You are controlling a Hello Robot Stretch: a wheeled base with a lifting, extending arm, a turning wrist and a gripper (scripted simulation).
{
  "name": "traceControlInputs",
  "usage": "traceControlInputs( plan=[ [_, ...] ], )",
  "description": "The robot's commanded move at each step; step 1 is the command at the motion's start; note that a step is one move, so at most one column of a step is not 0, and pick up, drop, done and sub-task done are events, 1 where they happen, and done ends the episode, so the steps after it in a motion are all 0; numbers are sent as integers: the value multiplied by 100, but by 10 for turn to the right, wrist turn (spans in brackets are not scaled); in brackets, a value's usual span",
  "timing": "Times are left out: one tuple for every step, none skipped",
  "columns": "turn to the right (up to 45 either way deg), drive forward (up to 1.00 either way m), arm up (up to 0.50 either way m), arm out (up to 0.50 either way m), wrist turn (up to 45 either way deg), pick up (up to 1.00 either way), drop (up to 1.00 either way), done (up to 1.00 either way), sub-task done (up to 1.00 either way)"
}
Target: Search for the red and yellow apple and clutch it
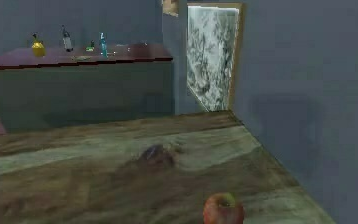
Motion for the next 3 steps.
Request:
traceControlInputs(
  plan=[
    [-450, 0, 0, 0, 0, 0, 0, 0, 0],
    [-240, 0, 0, 0, 0, 0, 0, 0, 0],
    [0, 0, 50, 0, 0, 0, 0, 0, 0]
  ],
)
